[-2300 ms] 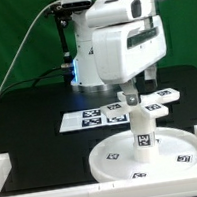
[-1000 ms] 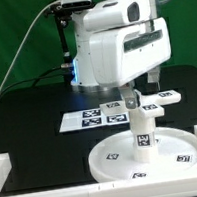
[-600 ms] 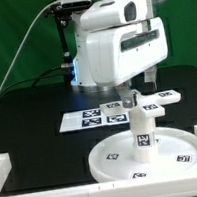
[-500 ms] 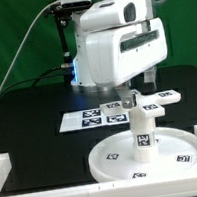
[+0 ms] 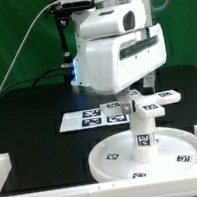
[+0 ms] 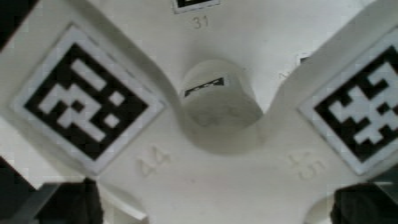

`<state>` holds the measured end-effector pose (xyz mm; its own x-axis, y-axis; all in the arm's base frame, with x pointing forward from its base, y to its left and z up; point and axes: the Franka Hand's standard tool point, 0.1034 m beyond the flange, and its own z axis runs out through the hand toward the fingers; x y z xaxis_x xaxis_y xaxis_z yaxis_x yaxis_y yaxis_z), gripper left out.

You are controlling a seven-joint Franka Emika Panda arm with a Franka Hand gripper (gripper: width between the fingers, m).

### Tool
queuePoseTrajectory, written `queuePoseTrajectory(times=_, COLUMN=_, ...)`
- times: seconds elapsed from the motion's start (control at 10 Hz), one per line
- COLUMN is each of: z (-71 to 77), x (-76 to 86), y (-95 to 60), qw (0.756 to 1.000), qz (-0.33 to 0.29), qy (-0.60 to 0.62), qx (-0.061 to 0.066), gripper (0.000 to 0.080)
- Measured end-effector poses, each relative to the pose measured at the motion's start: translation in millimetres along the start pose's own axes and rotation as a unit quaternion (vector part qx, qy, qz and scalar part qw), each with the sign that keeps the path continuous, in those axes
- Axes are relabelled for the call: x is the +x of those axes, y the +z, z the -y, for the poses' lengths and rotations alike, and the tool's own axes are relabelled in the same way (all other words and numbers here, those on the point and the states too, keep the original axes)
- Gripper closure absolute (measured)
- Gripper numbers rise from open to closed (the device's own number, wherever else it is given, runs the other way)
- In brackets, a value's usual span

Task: Assemble round table

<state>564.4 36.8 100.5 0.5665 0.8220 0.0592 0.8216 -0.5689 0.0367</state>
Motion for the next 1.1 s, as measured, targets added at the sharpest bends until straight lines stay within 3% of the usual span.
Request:
queuePoseTrajectory(times=0.1, z=0.1, x=0.0, y=0.1, qw=1.000, qz=0.000, qy=0.006, qx=0.000, gripper=0.0151)
queuePoseTrajectory(times=0.3, z=0.2, x=-0.1, y=0.2, qw=1.000, qz=0.000, qy=0.015, qx=0.000, gripper=0.0360)
queuePoseTrajectory(times=0.7, z=0.7, x=0.5, y=0.5, qw=0.989, qz=-0.002, qy=0.150, qx=0.001, gripper=0.0360)
queuePoseTrajectory(times=0.9, z=2.1, x=1.3, y=0.7, qw=0.955, qz=-0.010, qy=0.296, qx=-0.001, gripper=0.0360)
queuePoseTrajectory(times=1.1, z=2.5, x=0.6, y=1.1, qw=0.896, qz=-0.027, qy=0.444, qx=-0.005, gripper=0.0357)
